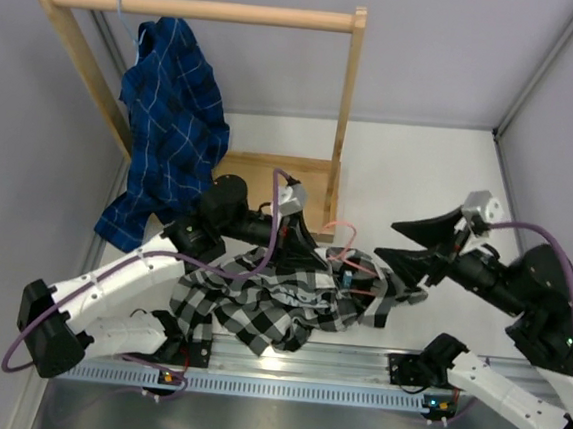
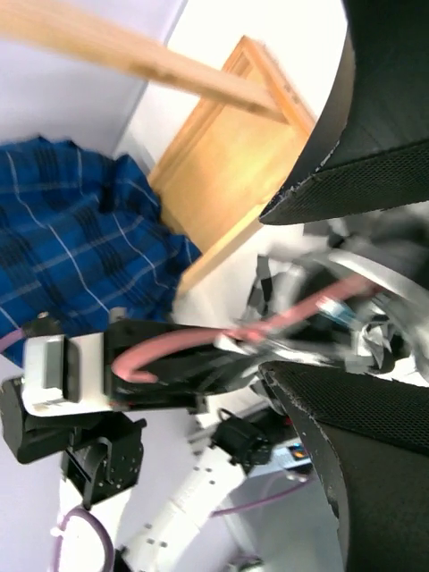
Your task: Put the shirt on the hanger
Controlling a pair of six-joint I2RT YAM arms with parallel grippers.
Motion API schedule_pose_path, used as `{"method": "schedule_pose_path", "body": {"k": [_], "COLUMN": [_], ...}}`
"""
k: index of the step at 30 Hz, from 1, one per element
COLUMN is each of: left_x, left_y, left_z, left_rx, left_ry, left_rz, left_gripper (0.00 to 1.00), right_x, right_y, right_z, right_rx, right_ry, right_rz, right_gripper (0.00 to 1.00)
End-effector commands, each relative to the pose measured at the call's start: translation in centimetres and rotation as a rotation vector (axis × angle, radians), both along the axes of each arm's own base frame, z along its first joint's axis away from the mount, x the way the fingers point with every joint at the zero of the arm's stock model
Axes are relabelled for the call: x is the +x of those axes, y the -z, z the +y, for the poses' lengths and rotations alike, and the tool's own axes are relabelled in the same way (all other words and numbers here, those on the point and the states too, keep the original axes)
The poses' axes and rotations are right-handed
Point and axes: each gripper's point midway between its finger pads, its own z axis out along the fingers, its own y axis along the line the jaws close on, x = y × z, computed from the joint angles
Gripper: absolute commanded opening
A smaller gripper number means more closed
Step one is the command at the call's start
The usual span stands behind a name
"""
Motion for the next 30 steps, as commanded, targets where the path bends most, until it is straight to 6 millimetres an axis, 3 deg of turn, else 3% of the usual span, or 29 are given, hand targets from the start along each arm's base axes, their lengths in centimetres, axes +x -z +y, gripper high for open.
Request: {"method": "schedule_pose_path", "body": {"k": [1,6,11,14,17,22,25,30], "left_x": [-4.4,-5.1,-4.8,-4.8,-4.7,-4.8,-4.7,-4.5], "left_y": [-3.6,-3.9,-4.1,-4.0,-4.0,-4.3,-4.5,-4.4], "left_z": [-0.8,-1.2,-1.4,-1.4,-1.3,-1.1,-1.1,-1.4], "left_rx": [-0.118,-0.124,-0.120,-0.110,-0.106,-0.111,-0.112,-0.105], "left_ry": [0.235,0.279,0.273,0.275,0.268,0.254,0.249,0.251], "left_rz": [-0.150,-0.155,-0.156,-0.148,-0.158,-0.170,-0.168,-0.153], "left_gripper": [0.00,0.00,0.00,0.00,0.00,0.00,0.00,0.00], "right_x": [-0.2,-1.0,-2.9,-1.5,0.9,-1.0,-2.0,-4.6], "right_y": [1.0,0.2,1.5,1.9,1.5,0.2,0.5,1.4], "right_z": [3.6,6.1,7.3,6.9,4.9,2.7,1.9,3.3], "right_rx": [-0.117,-0.075,-0.056,-0.043,-0.004,0.006,-0.006,-0.051], "right_ry": [-0.180,-0.325,-0.475,-0.375,-0.168,-0.160,-0.169,-0.364], "right_rz": [-0.003,0.006,0.022,0.034,0.018,-0.078,-0.089,-0.091], "right_gripper": [0.59,0.52,0.49,0.52,0.50,0.51,0.52,0.54]}}
